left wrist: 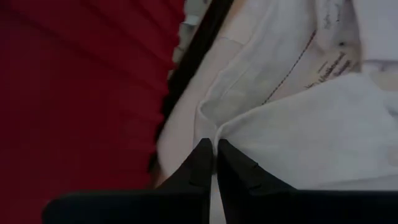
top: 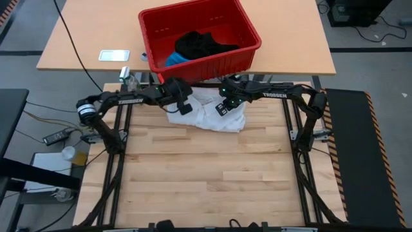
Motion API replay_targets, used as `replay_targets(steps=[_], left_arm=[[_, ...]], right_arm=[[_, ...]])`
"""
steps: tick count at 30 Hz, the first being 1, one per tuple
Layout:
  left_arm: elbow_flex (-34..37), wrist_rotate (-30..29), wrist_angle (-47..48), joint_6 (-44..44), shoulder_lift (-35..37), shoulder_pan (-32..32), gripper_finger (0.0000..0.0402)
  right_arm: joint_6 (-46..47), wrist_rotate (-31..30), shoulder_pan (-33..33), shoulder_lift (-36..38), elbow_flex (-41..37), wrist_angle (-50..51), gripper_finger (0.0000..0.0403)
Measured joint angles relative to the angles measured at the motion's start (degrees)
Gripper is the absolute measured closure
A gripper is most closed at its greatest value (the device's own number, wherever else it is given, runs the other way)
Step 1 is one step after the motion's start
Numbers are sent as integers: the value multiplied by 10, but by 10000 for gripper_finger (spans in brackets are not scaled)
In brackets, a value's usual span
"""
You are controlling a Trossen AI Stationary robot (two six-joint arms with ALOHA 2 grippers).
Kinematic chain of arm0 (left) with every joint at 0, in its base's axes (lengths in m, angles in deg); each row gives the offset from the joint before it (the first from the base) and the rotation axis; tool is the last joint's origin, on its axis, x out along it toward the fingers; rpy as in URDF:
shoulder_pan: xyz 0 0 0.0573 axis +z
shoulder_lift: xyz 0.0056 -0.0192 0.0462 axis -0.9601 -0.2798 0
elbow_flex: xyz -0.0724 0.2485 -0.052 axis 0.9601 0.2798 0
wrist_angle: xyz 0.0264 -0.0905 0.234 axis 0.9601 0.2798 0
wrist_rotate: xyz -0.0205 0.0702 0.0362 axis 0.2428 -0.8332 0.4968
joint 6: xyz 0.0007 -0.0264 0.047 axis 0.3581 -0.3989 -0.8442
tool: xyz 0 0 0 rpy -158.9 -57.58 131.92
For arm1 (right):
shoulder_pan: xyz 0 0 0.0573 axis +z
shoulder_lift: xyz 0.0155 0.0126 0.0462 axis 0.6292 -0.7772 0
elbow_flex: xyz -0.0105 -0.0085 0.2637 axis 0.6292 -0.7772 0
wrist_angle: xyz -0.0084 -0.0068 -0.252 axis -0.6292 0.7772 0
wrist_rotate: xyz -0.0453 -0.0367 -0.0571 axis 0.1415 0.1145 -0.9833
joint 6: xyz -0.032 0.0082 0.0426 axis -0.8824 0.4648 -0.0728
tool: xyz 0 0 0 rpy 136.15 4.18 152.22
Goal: Fold laundry
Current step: Fold the white polo shirt
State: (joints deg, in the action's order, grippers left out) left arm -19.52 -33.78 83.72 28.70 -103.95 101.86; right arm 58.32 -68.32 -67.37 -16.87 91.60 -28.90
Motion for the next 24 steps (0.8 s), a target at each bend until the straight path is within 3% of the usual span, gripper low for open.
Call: replay_targets(steps=[6, 12, 17, 24], left_arm=[[0, 46, -30, 1, -53, 19, 339], [-1, 54, -99, 13, -60, 19, 248], [-4, 46, -74, 17, -30, 19, 181], [-8, 28, -64, 25, 62, 21, 174]], right_arm=[[0, 35, -27, 0, -40, -51, 319], [4, 56, -55, 1, -42, -34, 226], [3, 106, -82, 9, -41, -6, 158], [35, 102, -103, 53, -42, 31, 122]])
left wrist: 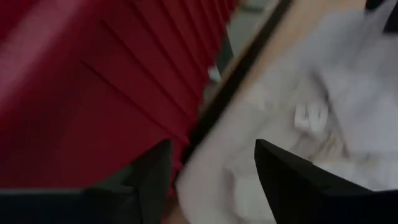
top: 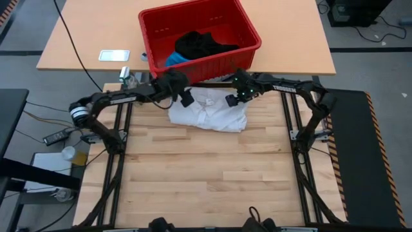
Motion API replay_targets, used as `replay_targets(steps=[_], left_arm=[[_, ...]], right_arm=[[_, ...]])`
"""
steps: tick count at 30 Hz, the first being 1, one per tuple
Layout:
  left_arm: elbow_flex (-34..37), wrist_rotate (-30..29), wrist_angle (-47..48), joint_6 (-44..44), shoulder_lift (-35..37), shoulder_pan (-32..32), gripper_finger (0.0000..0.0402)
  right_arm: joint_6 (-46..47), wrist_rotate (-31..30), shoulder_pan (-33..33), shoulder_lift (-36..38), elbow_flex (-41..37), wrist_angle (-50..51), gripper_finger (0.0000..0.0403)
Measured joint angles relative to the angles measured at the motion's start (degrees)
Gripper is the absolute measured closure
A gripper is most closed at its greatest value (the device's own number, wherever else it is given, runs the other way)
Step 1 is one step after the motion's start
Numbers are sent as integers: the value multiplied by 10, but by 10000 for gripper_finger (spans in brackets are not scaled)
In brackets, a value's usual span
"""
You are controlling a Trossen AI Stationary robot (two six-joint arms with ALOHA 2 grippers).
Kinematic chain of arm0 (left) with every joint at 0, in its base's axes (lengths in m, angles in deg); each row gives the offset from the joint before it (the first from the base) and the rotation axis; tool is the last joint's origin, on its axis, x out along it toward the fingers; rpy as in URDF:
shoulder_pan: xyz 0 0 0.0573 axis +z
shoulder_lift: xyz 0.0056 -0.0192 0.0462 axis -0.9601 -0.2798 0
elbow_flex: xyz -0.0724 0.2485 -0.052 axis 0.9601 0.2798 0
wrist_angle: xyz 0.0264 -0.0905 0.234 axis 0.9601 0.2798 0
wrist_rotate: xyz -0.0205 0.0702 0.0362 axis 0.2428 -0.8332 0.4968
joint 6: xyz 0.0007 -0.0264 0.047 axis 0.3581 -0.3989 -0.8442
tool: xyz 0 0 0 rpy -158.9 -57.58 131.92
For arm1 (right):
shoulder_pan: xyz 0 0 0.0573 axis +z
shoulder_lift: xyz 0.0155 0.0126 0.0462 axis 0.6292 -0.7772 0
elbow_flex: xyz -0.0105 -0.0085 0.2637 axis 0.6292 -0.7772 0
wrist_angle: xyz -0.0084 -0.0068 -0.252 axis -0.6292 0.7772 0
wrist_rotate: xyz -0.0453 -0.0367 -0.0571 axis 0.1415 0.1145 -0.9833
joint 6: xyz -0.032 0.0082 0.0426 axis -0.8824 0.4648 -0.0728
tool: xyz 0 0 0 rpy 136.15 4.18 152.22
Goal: Fold laundry
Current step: Fold the white polo shirt
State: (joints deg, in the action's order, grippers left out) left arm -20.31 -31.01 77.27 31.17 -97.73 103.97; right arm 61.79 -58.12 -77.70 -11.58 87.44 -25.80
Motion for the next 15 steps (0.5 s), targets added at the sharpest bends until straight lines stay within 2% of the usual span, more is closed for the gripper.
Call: replay_targets(steps=[2, 3, 6, 8, 12, 15], left_arm=[[0, 6, -1, 0, 20, 0, 181], [0, 29, -1, 1, 29, 0, 186], [-1, 142, 19, 20, 37, -2, 199], [-1, 195, 44, 39, 25, -11, 208], [0, 210, 73, 51, -17, -29, 223], [0, 205, 57, 35, -58, -31, 231]], right_arm=[[3, -20, -3, 18, 0, 1, 124], [4, -34, -4, 27, 0, 6, 126], [-10, -75, -5, 54, 0, 15, 133], [-42, -68, -5, 71, 0, 16, 136], [-102, -14, 13, 91, 0, 19, 142], [-136, -7, 45, 81, 0, 11, 146]])
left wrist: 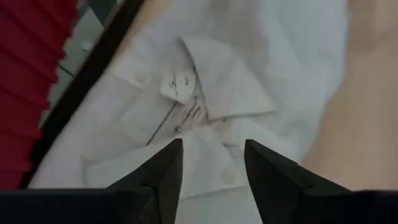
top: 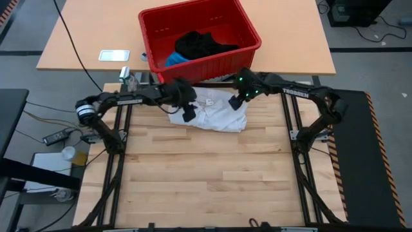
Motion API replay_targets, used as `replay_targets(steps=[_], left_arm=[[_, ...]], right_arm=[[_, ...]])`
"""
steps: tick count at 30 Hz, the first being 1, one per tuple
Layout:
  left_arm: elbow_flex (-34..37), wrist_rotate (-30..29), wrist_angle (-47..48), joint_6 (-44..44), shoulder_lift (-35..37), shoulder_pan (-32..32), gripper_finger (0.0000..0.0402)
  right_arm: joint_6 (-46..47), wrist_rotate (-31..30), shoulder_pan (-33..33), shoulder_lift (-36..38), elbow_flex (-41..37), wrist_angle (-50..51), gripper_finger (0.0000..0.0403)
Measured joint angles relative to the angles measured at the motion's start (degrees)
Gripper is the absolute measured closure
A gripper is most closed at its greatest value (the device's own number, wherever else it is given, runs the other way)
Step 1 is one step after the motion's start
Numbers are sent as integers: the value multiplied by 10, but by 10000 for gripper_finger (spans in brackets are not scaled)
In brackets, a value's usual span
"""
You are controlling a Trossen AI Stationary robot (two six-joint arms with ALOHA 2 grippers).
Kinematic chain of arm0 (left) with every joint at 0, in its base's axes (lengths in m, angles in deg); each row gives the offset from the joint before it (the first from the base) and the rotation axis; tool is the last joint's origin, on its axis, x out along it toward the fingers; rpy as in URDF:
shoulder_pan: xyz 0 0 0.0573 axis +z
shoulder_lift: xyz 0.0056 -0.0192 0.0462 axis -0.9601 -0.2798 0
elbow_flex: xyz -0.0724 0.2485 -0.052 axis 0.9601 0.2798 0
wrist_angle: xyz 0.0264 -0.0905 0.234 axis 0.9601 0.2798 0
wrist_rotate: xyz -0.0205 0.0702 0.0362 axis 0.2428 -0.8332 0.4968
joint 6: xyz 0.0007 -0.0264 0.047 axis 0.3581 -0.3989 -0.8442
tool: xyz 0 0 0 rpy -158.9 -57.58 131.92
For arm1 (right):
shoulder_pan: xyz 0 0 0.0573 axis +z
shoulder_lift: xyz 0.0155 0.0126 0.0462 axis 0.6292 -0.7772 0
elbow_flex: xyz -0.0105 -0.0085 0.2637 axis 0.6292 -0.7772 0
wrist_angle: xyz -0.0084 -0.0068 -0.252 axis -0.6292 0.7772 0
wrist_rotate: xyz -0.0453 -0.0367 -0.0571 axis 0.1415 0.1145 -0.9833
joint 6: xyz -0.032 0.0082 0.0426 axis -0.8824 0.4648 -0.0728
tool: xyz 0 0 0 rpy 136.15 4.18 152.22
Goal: Fold laundry
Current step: Fold the white polo shirt
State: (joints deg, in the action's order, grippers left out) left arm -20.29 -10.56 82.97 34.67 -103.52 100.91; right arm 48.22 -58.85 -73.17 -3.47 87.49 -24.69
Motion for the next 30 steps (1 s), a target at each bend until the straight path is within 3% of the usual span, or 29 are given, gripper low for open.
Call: replay_targets(steps=[5, 9, 15, 20, 22, 27, 30], left_arm=[[0, -79, -24, 0, -69, 8, 235], [0, -93, -29, 29, -88, 21, 235], [0, -93, -10, 54, -84, 36, 235], [-1, -93, -27, 38, -65, 36, 235], [-9, -88, -18, 35, -60, 35, 235], [-60, 14, -35, 10, -44, 8, 237], [-100, 13, -36, -2, -74, -28, 244]], right_arm=[[-22, 15, 46, -37, 0, -10, 156], [1, 24, 78, -36, -22, -9, 164], [54, 10, 118, 70, -144, -66, 173], [126, -10, 159, 167, -290, -244, 174], [154, -35, 171, 180, -341, -303, 174], [207, -84, 176, 187, -400, -363, 174], [182, -103, 176, 166, -405, -363, 174]])
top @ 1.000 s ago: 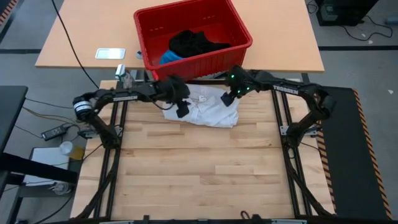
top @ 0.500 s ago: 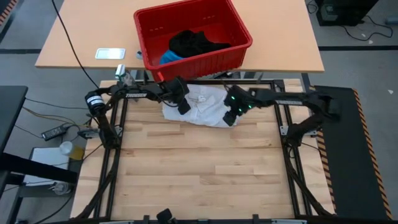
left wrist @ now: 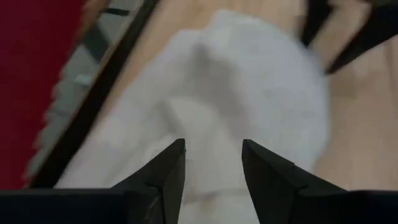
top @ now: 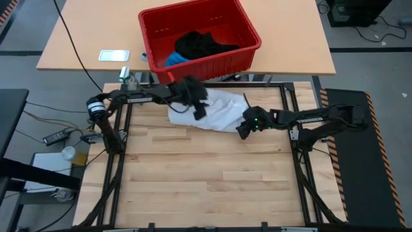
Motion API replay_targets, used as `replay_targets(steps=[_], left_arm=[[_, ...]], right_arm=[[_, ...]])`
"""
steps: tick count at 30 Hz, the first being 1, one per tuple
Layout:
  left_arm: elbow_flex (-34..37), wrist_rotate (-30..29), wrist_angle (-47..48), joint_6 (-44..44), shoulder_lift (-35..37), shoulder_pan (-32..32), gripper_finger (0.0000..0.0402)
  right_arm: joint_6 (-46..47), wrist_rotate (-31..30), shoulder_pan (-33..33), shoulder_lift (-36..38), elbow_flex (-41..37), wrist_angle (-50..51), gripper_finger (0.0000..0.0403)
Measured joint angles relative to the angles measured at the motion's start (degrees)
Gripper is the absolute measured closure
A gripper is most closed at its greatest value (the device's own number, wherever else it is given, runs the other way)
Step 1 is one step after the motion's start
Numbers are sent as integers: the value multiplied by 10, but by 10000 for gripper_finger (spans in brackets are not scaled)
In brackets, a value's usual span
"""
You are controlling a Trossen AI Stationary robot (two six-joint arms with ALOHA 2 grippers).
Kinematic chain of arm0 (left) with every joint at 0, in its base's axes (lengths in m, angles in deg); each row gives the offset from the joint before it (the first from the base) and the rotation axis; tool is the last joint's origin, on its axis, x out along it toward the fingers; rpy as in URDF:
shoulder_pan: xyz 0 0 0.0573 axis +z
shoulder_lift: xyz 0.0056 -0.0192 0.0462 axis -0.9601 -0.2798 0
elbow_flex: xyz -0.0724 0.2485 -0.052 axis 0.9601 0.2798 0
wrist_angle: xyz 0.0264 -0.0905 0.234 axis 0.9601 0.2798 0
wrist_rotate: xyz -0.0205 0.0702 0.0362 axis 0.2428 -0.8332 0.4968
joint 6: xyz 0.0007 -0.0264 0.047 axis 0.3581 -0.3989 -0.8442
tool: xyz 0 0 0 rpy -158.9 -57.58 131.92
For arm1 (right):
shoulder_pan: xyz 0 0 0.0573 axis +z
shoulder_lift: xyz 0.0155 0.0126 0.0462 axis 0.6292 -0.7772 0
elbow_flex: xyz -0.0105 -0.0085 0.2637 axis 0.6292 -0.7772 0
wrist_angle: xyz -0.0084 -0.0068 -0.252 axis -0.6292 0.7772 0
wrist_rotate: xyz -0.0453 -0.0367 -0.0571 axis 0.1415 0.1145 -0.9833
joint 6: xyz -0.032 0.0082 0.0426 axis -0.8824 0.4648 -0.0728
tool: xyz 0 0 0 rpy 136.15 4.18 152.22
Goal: Fold laundry
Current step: Fold the white polo shirt
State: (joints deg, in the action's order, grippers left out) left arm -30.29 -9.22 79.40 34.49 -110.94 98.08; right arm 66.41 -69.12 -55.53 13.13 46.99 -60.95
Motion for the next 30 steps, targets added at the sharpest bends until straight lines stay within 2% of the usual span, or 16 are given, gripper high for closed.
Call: replay_targets(steps=[3, 8, 13, 16, 20, 23, 26, 28, 30], left_arm=[[-53, -2, 9, -4, -41, -26, 250], [-129, -14, 85, -12, -79, -46, 253], [-161, -15, 166, -22, -65, -45, 253], [-162, 1, 211, -43, -40, -45, 253], [-162, 62, 246, -50, -21, -49, 253], [-162, 95, 259, -26, -24, -58, 253], [-162, 95, 263, -6, -33, -74, 253], [-162, 83, 259, 6, -41, -85, 253], [-162, 69, 241, 14, -46, -92, 253]], right_arm=[[-9, 21, 7, -35, 10, -4, 174], [0, 106, 48, -106, 38, -22, 174], [4, 208, 122, -151, 98, -79, 174], [12, 250, 151, -132, 131, -70, 174], [6, 208, 168, -58, 143, 23, 175], [-12, 127, 168, -5, 142, 129, 175], [-33, 28, 152, 32, 141, 163, 175], [-48, 6, 117, 38, 142, 167, 176], [-70, 16, 77, 29, 141, 172, 181]])
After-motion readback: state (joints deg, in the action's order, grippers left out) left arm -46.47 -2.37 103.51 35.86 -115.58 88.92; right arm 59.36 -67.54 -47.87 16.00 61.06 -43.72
